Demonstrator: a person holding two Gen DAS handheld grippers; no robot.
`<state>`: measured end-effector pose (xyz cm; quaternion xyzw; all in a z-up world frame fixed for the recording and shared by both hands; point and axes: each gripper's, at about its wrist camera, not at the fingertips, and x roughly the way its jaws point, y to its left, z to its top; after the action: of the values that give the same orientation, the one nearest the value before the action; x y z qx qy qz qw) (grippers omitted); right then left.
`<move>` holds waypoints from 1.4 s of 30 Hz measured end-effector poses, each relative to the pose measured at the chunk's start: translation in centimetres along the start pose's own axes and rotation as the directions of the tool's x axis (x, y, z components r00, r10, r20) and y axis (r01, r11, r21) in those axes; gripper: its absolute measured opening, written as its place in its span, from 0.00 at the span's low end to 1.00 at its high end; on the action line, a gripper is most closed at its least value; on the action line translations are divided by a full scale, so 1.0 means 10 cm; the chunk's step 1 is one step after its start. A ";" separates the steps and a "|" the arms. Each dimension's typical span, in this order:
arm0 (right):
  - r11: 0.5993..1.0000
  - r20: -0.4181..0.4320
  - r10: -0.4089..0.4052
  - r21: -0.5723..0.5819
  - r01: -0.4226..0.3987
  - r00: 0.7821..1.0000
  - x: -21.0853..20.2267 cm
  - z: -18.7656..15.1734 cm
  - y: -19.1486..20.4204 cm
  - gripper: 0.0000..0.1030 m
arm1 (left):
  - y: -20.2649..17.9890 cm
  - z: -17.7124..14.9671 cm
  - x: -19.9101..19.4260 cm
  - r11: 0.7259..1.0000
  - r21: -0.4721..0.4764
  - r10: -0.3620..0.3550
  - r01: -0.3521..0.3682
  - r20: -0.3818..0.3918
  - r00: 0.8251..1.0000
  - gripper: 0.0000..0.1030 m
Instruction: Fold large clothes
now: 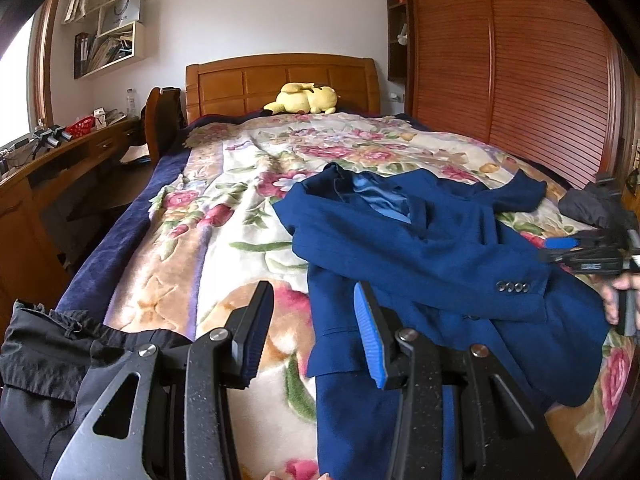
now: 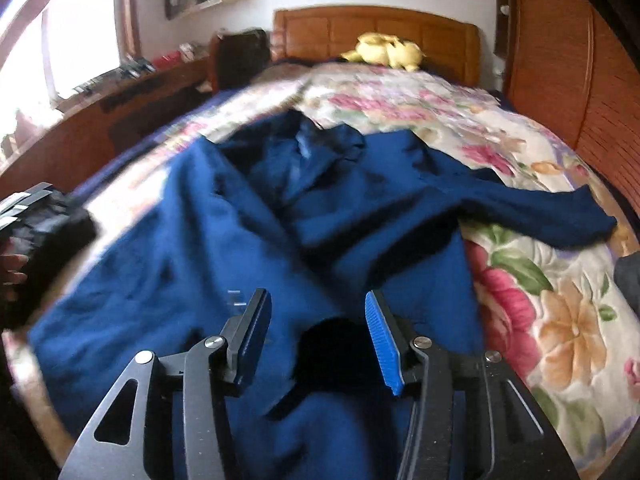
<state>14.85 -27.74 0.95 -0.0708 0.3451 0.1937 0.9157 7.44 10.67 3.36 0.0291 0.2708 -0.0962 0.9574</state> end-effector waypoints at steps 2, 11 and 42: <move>1.000 -0.051 -0.025 0.014 0.026 0.998 0.23 0.00 -0.03 0.49 | -0.01 -0.01 0.02 1.000 0.006 -0.001 0.001 -0.005 1.000 0.42; 0.996 -0.143 0.064 0.067 -0.055 0.988 0.59 0.00 -0.01 0.49 | -0.11 -0.03 0.09 1.000 0.027 -0.007 0.008 -0.025 1.000 0.42; 0.992 0.092 -0.053 0.122 0.042 0.994 0.14 -0.13 -1.29 0.59 | -1.08 0.34 0.95 0.985 0.134 -0.093 0.112 -0.141 0.986 0.43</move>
<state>20.25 -39.50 -1.07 -0.0148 0.3102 0.1538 0.9380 14.94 -1.92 1.24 0.0892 0.3282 -0.1622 0.9263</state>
